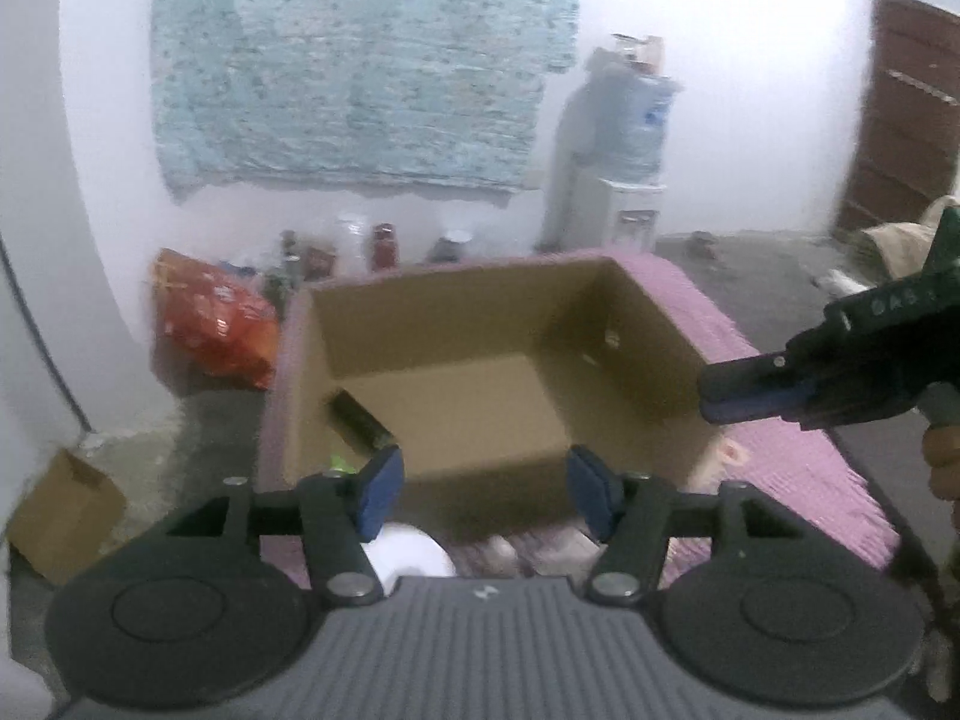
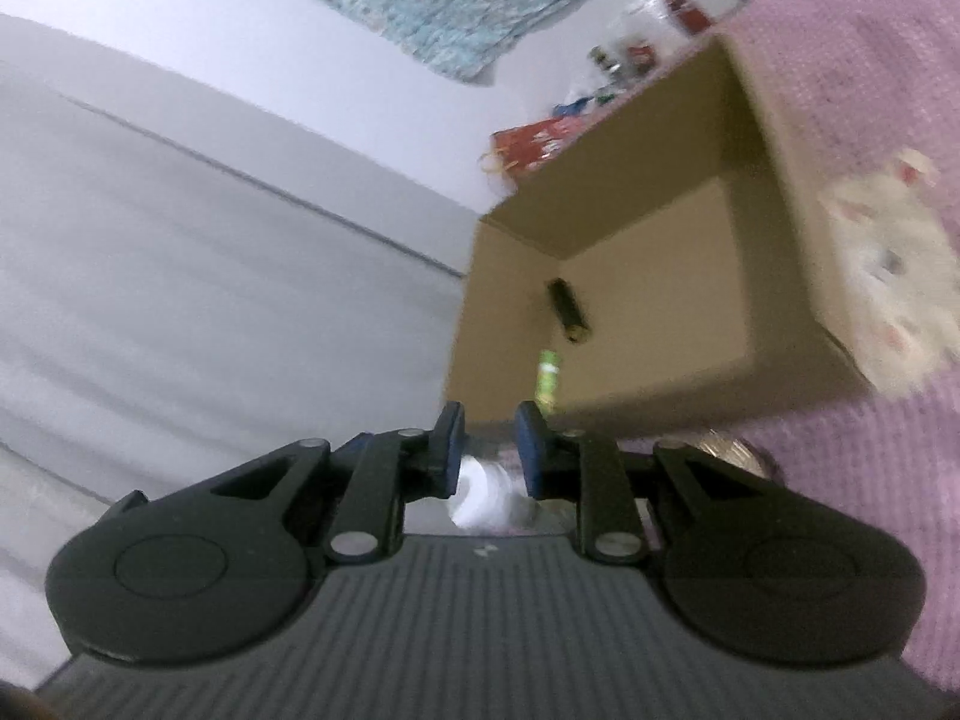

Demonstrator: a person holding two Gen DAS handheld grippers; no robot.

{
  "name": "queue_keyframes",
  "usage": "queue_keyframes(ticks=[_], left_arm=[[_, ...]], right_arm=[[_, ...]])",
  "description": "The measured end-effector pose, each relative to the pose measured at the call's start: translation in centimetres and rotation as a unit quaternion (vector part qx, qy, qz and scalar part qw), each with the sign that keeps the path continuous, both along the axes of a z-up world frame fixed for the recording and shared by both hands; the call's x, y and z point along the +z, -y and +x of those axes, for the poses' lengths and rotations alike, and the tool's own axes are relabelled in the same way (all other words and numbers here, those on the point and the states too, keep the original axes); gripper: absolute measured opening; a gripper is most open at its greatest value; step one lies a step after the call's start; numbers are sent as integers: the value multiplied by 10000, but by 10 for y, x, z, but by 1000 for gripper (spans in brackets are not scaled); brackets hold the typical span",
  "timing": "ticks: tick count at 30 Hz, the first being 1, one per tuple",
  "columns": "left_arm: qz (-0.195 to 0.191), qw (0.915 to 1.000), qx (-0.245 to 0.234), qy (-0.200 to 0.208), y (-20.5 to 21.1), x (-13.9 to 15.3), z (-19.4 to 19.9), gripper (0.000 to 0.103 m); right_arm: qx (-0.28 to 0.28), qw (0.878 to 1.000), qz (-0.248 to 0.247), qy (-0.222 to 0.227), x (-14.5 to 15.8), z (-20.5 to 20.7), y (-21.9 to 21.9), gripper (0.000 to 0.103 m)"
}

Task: Organize rigid objects
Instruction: 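Open the right gripper to drop the battery into the box, then move the right gripper down to the black oval case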

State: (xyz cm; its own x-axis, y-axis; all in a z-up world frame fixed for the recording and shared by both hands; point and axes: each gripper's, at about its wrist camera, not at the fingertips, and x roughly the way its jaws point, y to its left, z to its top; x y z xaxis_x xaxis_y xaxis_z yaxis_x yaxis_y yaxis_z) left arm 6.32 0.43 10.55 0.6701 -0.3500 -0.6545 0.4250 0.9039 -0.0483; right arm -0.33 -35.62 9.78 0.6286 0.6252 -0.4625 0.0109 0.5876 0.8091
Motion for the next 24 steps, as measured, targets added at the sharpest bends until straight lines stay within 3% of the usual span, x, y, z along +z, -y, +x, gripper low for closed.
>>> queue_keyframes(ticks=[5,12,18,24], left_arm=[[96,9982,-532,-247,24,-38,-39,75],[466,9882,-1253,-753,76,-102,-64,75],[943,9841,-1382,-602,110,-135,-69,57],[942,9825,-1363,-855,119,-154,-60,38]], right_arm=[[-476,9982,-235,-292,-32,-66,12,27],[-1004,9894,-343,-989,-98,-108,6,29],[-1171,9826,-308,-1412,-134,-109,-1,28],[-1114,9798,-263,-1640,-163,-88,-9,29]])
